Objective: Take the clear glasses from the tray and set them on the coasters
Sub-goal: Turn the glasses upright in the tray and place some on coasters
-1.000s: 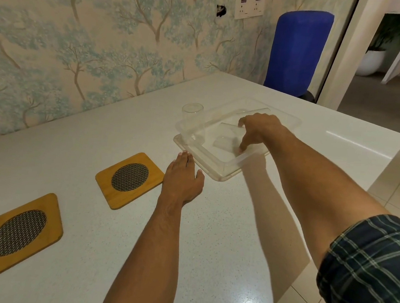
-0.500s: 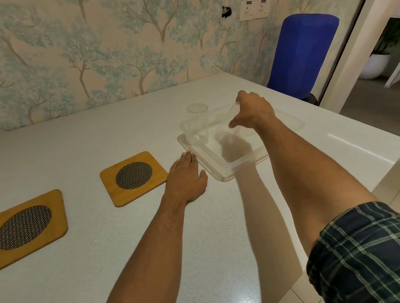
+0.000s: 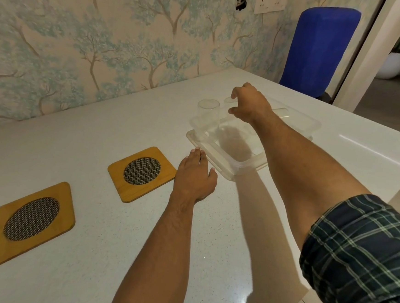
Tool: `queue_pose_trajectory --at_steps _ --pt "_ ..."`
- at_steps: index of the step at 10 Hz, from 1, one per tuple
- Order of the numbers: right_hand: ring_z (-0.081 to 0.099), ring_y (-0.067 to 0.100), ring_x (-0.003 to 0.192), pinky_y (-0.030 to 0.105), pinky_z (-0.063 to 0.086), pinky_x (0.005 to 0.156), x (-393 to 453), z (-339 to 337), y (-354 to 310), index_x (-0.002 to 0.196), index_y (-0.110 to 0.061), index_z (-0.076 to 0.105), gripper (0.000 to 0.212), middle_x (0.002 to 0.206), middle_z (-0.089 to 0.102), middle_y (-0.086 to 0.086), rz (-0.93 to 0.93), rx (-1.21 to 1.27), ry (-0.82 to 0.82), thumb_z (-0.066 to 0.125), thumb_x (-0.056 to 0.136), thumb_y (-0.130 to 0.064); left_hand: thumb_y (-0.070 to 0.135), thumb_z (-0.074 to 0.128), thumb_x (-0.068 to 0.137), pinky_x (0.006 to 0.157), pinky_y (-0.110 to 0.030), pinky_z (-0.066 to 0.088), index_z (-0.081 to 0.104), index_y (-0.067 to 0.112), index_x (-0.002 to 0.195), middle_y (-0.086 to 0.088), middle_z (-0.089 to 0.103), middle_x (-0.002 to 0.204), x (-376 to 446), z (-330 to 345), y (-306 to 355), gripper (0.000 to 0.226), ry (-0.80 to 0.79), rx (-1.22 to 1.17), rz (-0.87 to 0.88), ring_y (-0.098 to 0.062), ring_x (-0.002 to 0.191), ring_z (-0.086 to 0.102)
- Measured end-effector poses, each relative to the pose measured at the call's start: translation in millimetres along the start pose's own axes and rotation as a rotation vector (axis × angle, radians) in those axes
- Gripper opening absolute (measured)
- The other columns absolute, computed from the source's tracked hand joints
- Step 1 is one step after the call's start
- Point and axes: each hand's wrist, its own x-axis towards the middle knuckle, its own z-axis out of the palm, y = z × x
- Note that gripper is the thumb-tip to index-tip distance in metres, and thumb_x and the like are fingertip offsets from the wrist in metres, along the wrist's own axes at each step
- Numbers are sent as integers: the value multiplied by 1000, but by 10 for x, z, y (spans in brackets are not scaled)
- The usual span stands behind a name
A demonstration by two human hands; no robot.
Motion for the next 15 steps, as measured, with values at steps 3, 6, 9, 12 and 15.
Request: queue_pose_trajectory --at_steps 3,6,9,12,15 --pt "60 32 97 44 54 82 18 36 9 117 -10 54 58 116 58 12 29 -29 -25 89 72 -22 39 27 104 126 -38 1 7 4 159 -12 3 169 -14 -7 -7 69 -9 18 -1 -23 156 1" --pt "62 34 89 43 52 73 -27 299 -86 118 -7 50 48 116 55 14 21 45 106 79 84 -22 39 28 103 126 -38 2 7 5 159 -13 4 169 -8 -5 4 69 -2 25 -1 -23 156 1" --pt "61 32 91 42 53 72 21 452 -43 119 -8 48 41 110 61 15 -16 -3 176 75 89 -18 40 28 104 125 -37 0 6 6 160 -11 3 169 -4 -4 13 69 0 23 -10 -23 156 1" --pt "62 32 90 45 56 75 51 418 60 120 -12 47 47 112 62 14 -14 -16 134 77 86 -20 41 28 103 126 -38 1 6 6 160 -11 4 169 -7 -2 20 69 3 17 -11 -23 156 1" --pt "62 31 105 44 54 80 14 236 362 141 -18 35 77 134 53 11 20 38 61 82 80 -19 39 28 104 126 -39 2 7 4 159 -13 3 169 -17 -13 22 69 -4 17 1 -22 156 1"
